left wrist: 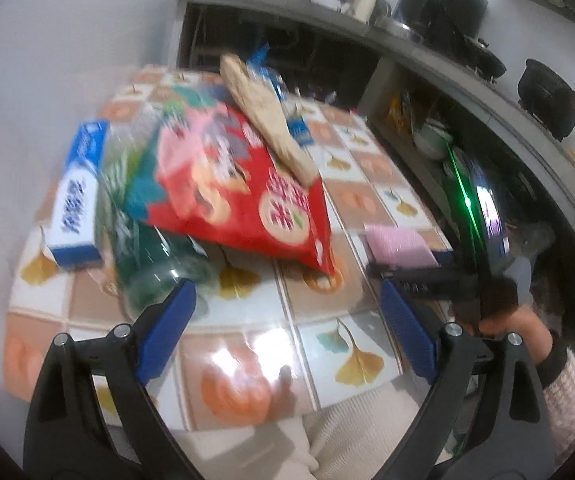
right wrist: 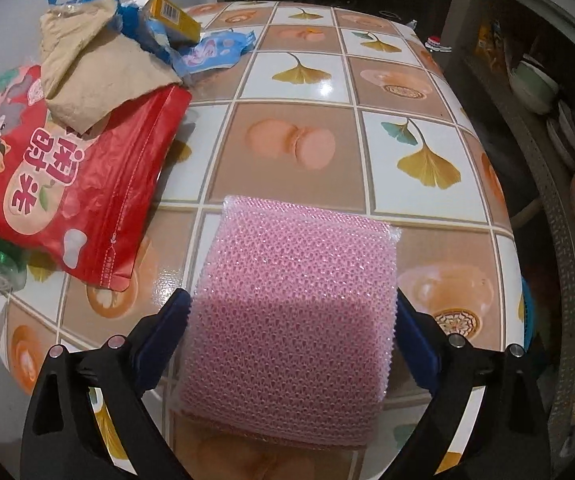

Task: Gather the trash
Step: 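Lift the sponge with the right gripper while the left gripper reaches toward the brown paper, then grasp the brown paper scrap with the left gripper and pull it from the pile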

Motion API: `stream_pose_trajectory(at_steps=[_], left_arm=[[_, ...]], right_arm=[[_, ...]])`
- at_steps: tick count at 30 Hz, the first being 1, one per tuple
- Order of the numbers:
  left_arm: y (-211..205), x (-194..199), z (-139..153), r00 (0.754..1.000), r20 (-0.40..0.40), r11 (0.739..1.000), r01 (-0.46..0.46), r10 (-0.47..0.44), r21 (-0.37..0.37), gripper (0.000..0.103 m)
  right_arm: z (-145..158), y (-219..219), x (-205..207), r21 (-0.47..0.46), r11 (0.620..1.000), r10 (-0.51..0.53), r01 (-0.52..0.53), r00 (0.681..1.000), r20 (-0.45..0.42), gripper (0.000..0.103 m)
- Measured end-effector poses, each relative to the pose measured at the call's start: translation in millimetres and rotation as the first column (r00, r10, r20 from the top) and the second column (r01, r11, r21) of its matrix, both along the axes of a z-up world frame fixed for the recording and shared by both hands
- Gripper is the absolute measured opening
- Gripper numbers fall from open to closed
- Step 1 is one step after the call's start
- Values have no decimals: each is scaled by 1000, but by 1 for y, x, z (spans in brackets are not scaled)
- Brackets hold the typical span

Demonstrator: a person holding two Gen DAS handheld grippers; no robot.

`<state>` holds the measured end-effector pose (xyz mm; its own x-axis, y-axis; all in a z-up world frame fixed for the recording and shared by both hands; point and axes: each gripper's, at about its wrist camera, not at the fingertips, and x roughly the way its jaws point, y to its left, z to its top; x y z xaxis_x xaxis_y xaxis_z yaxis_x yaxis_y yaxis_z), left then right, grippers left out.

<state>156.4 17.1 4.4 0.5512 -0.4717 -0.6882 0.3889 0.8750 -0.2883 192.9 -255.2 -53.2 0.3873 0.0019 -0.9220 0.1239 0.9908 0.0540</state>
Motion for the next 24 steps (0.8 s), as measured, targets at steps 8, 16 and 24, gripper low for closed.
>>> stream_pose_trajectory(at_steps=[8,16,24], left_arm=[[6,33,36,994,104,1000,-17,17,2,89],[-29,135,67,998,56,999,28,-30,29,89],[-81,217,41,996,-45,940,82,-71,331,69]], right_arm=[[4,-13,-17,33,999,-29,28,999,36,80],[4,-18,-26,65,997,-42,37,996,74,80],[4,-21,-28,92,995,-41,32,994,97,80]])
